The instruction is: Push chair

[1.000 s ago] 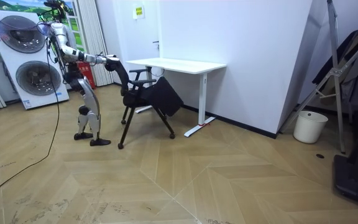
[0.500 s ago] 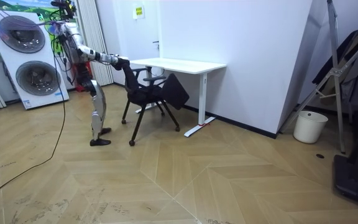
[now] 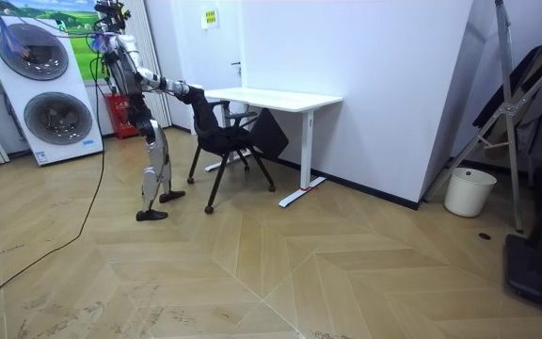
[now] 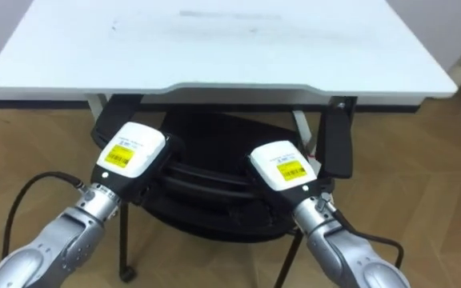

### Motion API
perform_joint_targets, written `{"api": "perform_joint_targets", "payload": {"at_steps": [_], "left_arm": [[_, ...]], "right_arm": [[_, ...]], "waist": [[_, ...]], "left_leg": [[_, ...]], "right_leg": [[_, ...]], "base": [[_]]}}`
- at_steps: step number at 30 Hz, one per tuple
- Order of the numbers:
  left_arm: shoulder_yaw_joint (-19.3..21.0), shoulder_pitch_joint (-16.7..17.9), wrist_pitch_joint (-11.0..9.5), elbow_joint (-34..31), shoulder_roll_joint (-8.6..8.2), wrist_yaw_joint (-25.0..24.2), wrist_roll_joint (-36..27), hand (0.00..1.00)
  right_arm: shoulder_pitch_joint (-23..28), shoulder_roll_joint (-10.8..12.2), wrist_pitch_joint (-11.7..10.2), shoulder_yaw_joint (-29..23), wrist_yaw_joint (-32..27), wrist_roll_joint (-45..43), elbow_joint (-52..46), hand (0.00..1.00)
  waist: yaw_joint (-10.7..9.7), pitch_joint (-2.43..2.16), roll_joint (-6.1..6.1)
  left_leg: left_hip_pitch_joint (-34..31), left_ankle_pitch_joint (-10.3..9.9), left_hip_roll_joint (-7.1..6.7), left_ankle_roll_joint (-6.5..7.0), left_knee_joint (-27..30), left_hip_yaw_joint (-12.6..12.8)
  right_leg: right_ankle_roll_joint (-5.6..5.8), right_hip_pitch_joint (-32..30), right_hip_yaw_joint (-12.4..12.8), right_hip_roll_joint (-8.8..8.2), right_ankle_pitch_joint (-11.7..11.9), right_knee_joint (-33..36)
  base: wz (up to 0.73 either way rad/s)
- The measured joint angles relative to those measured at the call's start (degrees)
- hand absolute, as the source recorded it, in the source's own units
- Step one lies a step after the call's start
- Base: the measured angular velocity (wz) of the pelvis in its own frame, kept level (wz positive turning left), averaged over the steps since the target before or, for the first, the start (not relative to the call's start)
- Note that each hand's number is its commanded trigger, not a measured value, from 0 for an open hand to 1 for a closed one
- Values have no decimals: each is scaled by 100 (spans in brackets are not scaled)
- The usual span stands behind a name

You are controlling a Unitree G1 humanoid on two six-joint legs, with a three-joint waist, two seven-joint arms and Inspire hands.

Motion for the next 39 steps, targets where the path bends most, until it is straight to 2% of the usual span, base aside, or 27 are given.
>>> {"api": "perform_joint_targets", "payload": {"at_steps": [2, 4, 5, 6, 7, 9, 11, 14, 15, 16, 17, 18, 19, 20, 21, 22, 23, 27, 29, 31, 33, 34, 35, 36, 37, 38, 39], "left_arm": [[17, 3, -19, -8, 7, -15, -41, 100], [55, -5, -33, 16, -43, -46, -49, 100], [55, -34, -44, 56, -61, -83, -55, 100], [55, -36, -43, 95, -84, -107, -55, 100], [55, -35, -50, 124, -84, -109, -55, 100], [56, -36, -78, 168, -83, -105, -59, 100], [56, -42, -121, 196, -65, -73, -59, 100], [117, -49, -243, 155, 110, 17, -47, 100], [137, -56, -292, 177, 157, 35, -47, 100], [145, -55, -312, 199, 166, 36, -47, 100], [149, -30, -337, 228, 194, 42, -50, 100], [148, 53, -384, 221, 253, 107, -56, 100], [135, 131, -406, 221, 255, 146, -74, 100], [140, 212, -392, 191, 191, 182, -43, 100], [146, 398, -437, 65, 275, 174, -51, 100], [182, 498, -452, -10, 308, 205, -52, 100], [221, 626, -460, -116, 374, 242, -115, 100], [322, 626, -444, -34, 405, 222, -213, 100], [332, 585, -428, 30, 374, 227, -212, 100], [332, 562, -424, 77, 368, 259, -219, 100], [326, 418, -410, 290, 226, 247, -226, 100], [305, 337, -399, 454, 110, 239, -215, 100], [296, 317, -399, 492, 106, 239, -215, 100], [282, 305, -399, 502, 96, 248, -216, 100], [278, 305, -394, 502, 92, 251, -208, 100], [270, 303, -356, 498, 75, 263, -142, 100], [260, 304, -332, 482, 30, 254, -77, 42]], "right_arm": [[0, -13, 10, -3, 19, 0, -45, 100], [-42, -60, 14, 0, 56, -1, -75, 100], [-57, -62, 30, 4, 89, 1, -58, 100], [-57, -56, 29, 14, 95, 7, -20, 100], [-57, -43, 30, 29, 95, 9, 7, 100], [-57, -33, 31, 58, 98, 10, 37, 100], [-52, 19, 44, 80, 74, 4, 85, 100], [-46, 139, 171, 209, -42, 4, 61, 100], [-44, 170, 224, 264, -63, 3, 54, 100], [-45, 171, 241, 303, -76, 3, 64, 100], [-43, 172, 264, 392, -108, 8, 89, 100], [-28, 159, 248, 451, -126, 10, 95, 100], [-23, 147, 239, 447, -132, 2, 113, 100], [1, 72, 116, 453, -98, 18, 158, 100], [175, -18, 6, 498, -106, 15, -15, 100], [286, -60, 18, 533, -89, -26, -217, 100], [404, -66, 35, 553, -46, -144, -451, 100], [241, 76, 93, 631, 211, -208, -455, 100], [186, 111, 127, 630, 284, -221, -425, 100], [166, 139, 155, 630, 312, -220, -428, 100], [145, 92, 156, 595, 330, -201, -425, 100], [159, 75, 172, 574, 340, -192, -366, 100], [149, 99, 186, 571, 339, -193, -324, 97], [135, 158, 210, 557, 326, -223, -256, 50], [134, 181, 207, 546, 302, -232, -221, 34], [136, 191, 201, 537, 290, -239, -180, 0], [184, 177, 208, 525, 285, -225, -199, 0]], "waist": [[70, 3, 0], [161, 18, 46], [140, 36, 77], [165, 72, 96], [161, 79, 113], [155, 136, 287], [92, 131, 403], [147, 140, 441], [118, 121, 420], [120, 139, 448], [65, 138, 451], [-28, 101, 411], [-67, 74, 427], [-86, 13, 394], [-64, -50, 387], [-67, -62, 414], [-81, -6, 477], [-91, 10, 543], [-111, 8, 566], [-131, -2, 596], [-378, 15, 601], [-377, -2, 670], [-358, -24, 666], [-372, -40, 683], [-395, -47, 682], [-438, -56, 608], [-508, -63, 550]], "left_leg": [[13, -202, -46, 49, 161, 94], [48, -425, -81, 117, 306, 193], [94, -557, -116, 179, 434, 213], [186, -691, -102, 235, 575, 261], [233, -770, -99, 253, 622, 250], [364, -1044, -48, 312, 805, 158], [471, -1175, 0, 366, 785, -62], [567, -1185, 63, 377, 607, -295], [645, -1198, 84, 357, 541, -409], [717, -1207, 90, 337, 488, -457], [834, -1237, 90, 297, 406, -584], [944, -1296, 80, 255, 358, -683], [1023, -1342, 92, 216, 346, -779], [1156, -1432, 87, 149, 354, -898], [1204, -1496, 126, 4, 399, -953], [1212, -1533, 161, -50, 450, -984], [1278, -1614, 206, -133, 510, -1017], [1319, -1726, 467, -323, 529, -1088], [1289, -1756, 633, -376, 571, -1048], [1234, -1780, 798, -408, 720, -975], [1012, -2010, 881, -494, 1492, -932], [959, -2127, 1002, -554, 1624, -910], [955, -2141, 1035, -577, 1615, -867], [937, -2148, 1036, -593, 1541, -880], [932, -2146, 1017, -590, 1478, -908], [934, -2121, 975, -557, 1329, -916], [932, -2056, 889, -515, 1159, -985]], "right_leg": [[72, -26, 38, -149, -122, 274], [212, -238, 154, -366, -229, 1051], [266, -555, 235, -599, -182, 1962], [282, -789, 435, -776, -3, 2681], [277, -857, 516, -814, 122, 2938], [261, -1008, 652, -855, 702, 3537], [270, -1197, 787, -718, 1020, 3745], [306, -1863, 1091, -377, 465, 3442], [276, -2104, 1199, -229, 422, 2927], [273, -2190, 1281, -160, 431, 2584], [277, -2254, 1380, -83, 550, 1760], [248, -2235, 1438, -86, 763, 877], [260, -2205, 1438, -34, 861, 642], [251, -2068, 1590, 61, 1209, 293], [140, -1932, 1606, 149, 1479, 247], [109, -1875, 1524, 166, 1499, 279], [-14, -1791, 1422, 211, 1578, 343], [-192, -1742, 1299, 413, 1444, 433], [-103, -1755, 1396, 561, 1345, 468], [-34, -1839, 1572, 685, 1069, 830], [-286, -1948, 1515, 677, 733, 1398], [-300, -1946, 1335, 676, 716, 1413], [-298, -1925, 1275, 662, 716, 1408], [-290, -1887, 1128, 601, 721, 1344], [-274, -1864, 1055, 566, 730, 1291], [-200, -1842, 1067, 544, 778, 1172], [-132, -1832, 1146, 548, 832, 1049]], "base": [[-17], [-22], [0], [5], [0], [2], [8], [15], [38], [52], [65], [71], [69], [48], [40], [29], [13], [7], [8], [31], [71], [29], [-5], [-6], [16], [43], [43]]}}
